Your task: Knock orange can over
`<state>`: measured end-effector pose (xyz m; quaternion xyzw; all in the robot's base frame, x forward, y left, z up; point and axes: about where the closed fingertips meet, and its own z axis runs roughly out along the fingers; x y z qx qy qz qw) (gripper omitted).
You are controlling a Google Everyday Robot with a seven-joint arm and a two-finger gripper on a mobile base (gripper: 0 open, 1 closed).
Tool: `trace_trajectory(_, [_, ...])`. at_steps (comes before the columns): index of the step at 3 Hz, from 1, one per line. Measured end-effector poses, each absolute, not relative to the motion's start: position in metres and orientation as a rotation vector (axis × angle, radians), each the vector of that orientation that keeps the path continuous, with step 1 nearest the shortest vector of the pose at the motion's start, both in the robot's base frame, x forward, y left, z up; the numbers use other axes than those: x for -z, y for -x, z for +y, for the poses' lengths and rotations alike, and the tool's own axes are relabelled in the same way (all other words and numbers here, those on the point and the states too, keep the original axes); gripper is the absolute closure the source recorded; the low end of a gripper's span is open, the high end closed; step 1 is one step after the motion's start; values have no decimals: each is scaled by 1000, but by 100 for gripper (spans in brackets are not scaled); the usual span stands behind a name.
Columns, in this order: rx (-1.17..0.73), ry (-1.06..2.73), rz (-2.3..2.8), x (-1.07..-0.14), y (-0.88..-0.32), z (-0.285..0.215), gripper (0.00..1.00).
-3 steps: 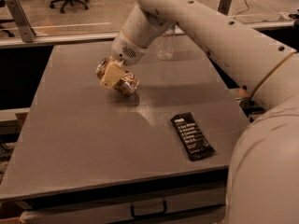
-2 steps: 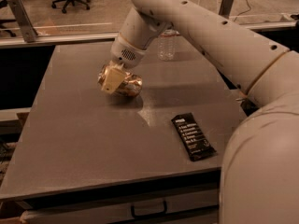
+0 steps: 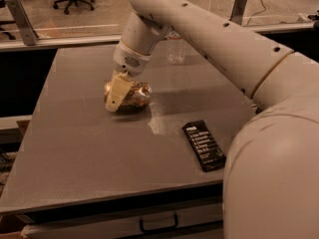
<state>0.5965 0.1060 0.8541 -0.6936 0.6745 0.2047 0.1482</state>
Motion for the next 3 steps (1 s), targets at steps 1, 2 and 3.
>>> trace_trajectory(1, [-588, 2053, 1932, -846, -592, 110, 0])
trace_trajectory(2, [-588, 2056, 1932, -846, -592, 110, 0])
trace_trajectory(3, [-618, 2022, 1941, -841, -590, 103, 0])
